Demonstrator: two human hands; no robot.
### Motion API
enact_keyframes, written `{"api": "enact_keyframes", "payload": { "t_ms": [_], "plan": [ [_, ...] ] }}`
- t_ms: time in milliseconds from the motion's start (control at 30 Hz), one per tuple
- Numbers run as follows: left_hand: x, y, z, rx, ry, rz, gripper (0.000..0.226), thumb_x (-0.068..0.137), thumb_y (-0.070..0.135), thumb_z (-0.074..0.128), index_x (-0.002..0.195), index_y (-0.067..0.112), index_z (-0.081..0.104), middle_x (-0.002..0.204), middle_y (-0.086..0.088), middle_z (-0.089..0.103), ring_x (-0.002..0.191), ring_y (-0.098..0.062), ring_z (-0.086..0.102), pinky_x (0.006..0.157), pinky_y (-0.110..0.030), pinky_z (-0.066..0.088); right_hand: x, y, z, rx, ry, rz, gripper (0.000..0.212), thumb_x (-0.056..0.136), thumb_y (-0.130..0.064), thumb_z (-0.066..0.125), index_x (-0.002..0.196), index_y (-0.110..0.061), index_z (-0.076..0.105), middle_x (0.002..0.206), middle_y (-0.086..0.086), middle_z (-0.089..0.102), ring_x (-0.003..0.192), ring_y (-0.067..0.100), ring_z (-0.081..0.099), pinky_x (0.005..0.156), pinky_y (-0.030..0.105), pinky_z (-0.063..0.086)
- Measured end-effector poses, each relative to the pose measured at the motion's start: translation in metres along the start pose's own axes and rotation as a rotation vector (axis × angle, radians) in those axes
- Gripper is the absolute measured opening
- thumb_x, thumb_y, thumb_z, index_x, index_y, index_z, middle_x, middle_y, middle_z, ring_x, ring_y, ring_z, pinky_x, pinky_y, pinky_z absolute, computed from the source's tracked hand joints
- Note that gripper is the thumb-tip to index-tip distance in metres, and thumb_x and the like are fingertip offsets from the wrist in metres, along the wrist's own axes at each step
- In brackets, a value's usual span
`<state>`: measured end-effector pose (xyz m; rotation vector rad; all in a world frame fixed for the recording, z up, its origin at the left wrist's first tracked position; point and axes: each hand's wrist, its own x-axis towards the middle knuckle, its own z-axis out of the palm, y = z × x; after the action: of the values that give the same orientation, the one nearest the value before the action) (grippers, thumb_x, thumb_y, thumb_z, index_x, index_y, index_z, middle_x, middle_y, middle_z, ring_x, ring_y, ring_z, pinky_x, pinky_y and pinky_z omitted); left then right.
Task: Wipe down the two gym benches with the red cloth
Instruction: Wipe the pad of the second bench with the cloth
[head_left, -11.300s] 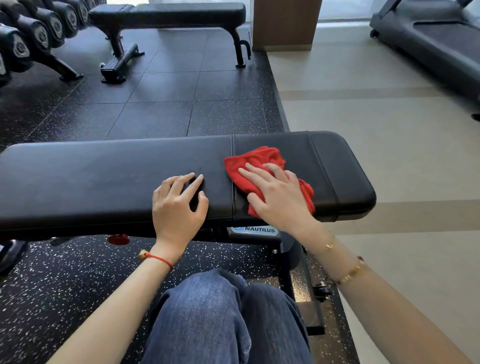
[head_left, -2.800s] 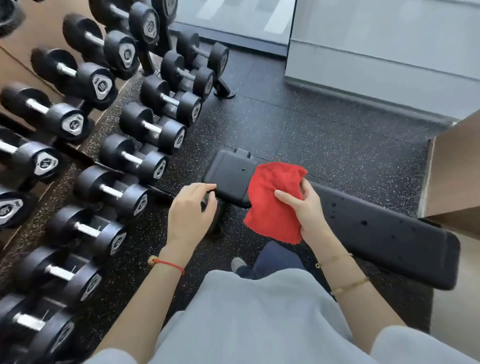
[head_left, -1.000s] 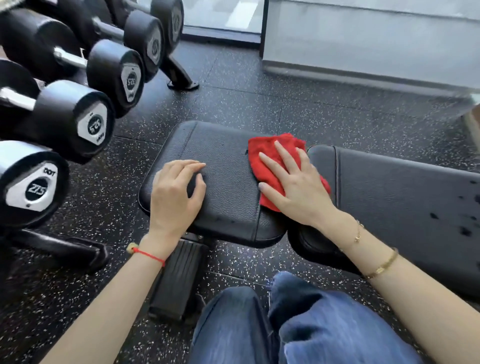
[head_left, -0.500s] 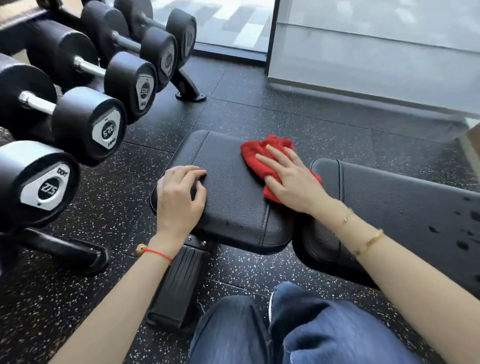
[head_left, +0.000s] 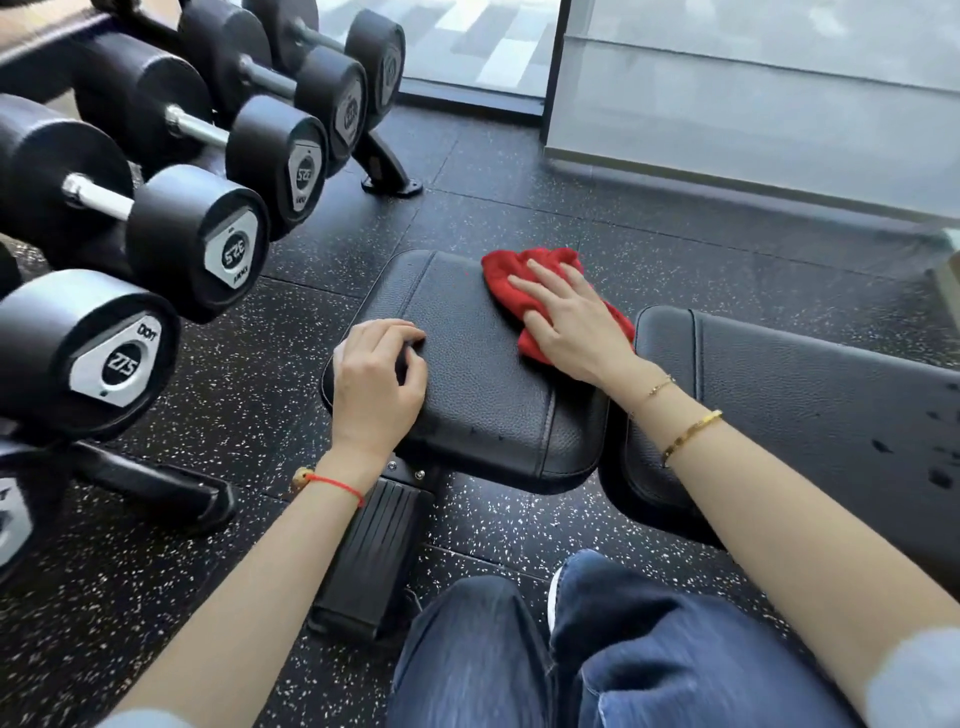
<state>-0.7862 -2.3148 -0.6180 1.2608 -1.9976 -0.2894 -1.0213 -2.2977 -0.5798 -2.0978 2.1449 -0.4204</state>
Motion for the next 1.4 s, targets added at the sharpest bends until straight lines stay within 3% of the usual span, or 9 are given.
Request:
{"api": "enact_keyframes", "payload": {
  "t_ms": [133, 367, 533, 667, 800, 933, 1133, 1300, 1400],
  "plan": [
    [0.0, -0.002, -0.007, -0.041, -0.057, 0.018, 0.021, 0.088, 0.004, 0.06, 0.104, 0.011, 0.072, 0.11, -0.004, 0.069, 0.109, -0.027, 0.06, 0.099, -0.047, 0.046, -0.015, -0.031, 0.008, 0.007, 0.007, -0.091, 0.048, 0.098, -0.025, 0.045, 0.146, -0.025, 0.042, 0.159, 0.002, 0.028, 0.147, 0.026, 0.018, 0.118, 0.024, -0.006],
    [-0.025, -0.02, -0.03, 0.001, -0.019, -0.009, 0.034, 0.09, -0.002, 0.051, 0.117, 0.011, 0.067, 0.115, -0.006, 0.068, 0.111, -0.028, 0.058, 0.101, -0.048, 0.045, -0.102, -0.041, 0.004, -0.082, -0.158, -0.516, 0.049, 0.098, -0.027, 0.042, 0.147, -0.031, 0.038, 0.16, -0.008, 0.023, 0.149, 0.024, 0.015, 0.123, 0.036, 0.007],
    [-0.03, -0.022, -0.036, -0.003, -0.03, 0.007, 0.035, 0.089, -0.002, 0.051, 0.116, 0.012, 0.068, 0.115, -0.005, 0.068, 0.112, -0.025, 0.058, 0.102, -0.047, 0.045, -0.118, -0.015, -0.005, -0.089, -0.176, -0.449, 0.051, 0.098, -0.03, 0.036, 0.149, -0.033, 0.034, 0.161, -0.011, 0.019, 0.15, 0.02, 0.01, 0.123, 0.039, 0.011],
    [-0.03, -0.023, -0.038, -0.012, -0.009, -0.018, 0.038, 0.088, -0.002, 0.047, 0.117, 0.012, 0.068, 0.117, -0.005, 0.068, 0.113, -0.025, 0.057, 0.103, -0.044, 0.045, -0.083, -0.046, 0.006, -0.126, -0.15, -0.414, 0.051, 0.099, -0.031, 0.038, 0.149, -0.035, 0.032, 0.161, -0.009, 0.018, 0.15, 0.025, 0.011, 0.123, 0.04, 0.008],
    [-0.027, -0.023, -0.039, -0.007, 0.021, -0.044, 0.039, 0.087, -0.005, 0.047, 0.116, 0.011, 0.068, 0.116, -0.006, 0.068, 0.113, -0.024, 0.057, 0.103, -0.038, 0.044, -0.076, -0.064, 0.018, -0.211, -0.167, -0.544, 0.053, 0.098, -0.034, 0.038, 0.15, -0.038, 0.028, 0.162, -0.007, 0.014, 0.15, 0.028, 0.008, 0.123, 0.041, 0.004],
    [-0.023, -0.023, -0.037, 0.004, 0.003, -0.045, 0.036, 0.089, -0.003, 0.048, 0.117, 0.01, 0.068, 0.117, -0.008, 0.068, 0.114, -0.026, 0.058, 0.104, -0.043, 0.045, -0.089, -0.041, 0.01, -0.222, -0.148, -0.638, 0.053, 0.096, -0.034, 0.042, 0.148, -0.039, 0.032, 0.162, -0.006, 0.018, 0.15, 0.027, 0.013, 0.123, 0.04, 0.007],
    [-0.022, -0.016, -0.037, 0.017, -0.026, -0.029, 0.035, 0.089, -0.004, 0.05, 0.117, 0.009, 0.068, 0.117, -0.008, 0.068, 0.114, -0.028, 0.058, 0.103, -0.048, 0.045, -0.065, -0.027, 0.009, -0.041, -0.095, -0.451, 0.051, 0.093, -0.03, 0.041, 0.144, -0.034, 0.044, 0.159, -0.003, 0.028, 0.149, 0.023, 0.019, 0.122, 0.043, 0.013],
    [-0.025, -0.016, -0.044, 0.017, -0.015, -0.037, 0.036, 0.091, -0.002, 0.05, 0.12, 0.01, 0.067, 0.12, -0.006, 0.067, 0.116, -0.025, 0.057, 0.104, -0.047, 0.045, -0.001, -0.044, 0.022, -0.097, -0.06, -0.136, 0.05, 0.099, -0.038, 0.039, 0.148, -0.038, 0.033, 0.162, 0.002, 0.019, 0.15, 0.029, 0.011, 0.122, 0.041, 0.003],
    [-0.028, -0.019, -0.045, 0.02, 0.034, -0.075, 0.037, 0.09, -0.003, 0.049, 0.122, 0.008, 0.066, 0.121, -0.008, 0.067, 0.115, -0.026, 0.058, 0.104, -0.046, 0.045, 0.009, -0.077, 0.035, -0.12, -0.064, -0.193, 0.051, 0.099, -0.041, 0.036, 0.149, -0.039, 0.03, 0.162, 0.001, 0.018, 0.149, 0.03, 0.011, 0.122, 0.042, 0.002]
  ]
}}
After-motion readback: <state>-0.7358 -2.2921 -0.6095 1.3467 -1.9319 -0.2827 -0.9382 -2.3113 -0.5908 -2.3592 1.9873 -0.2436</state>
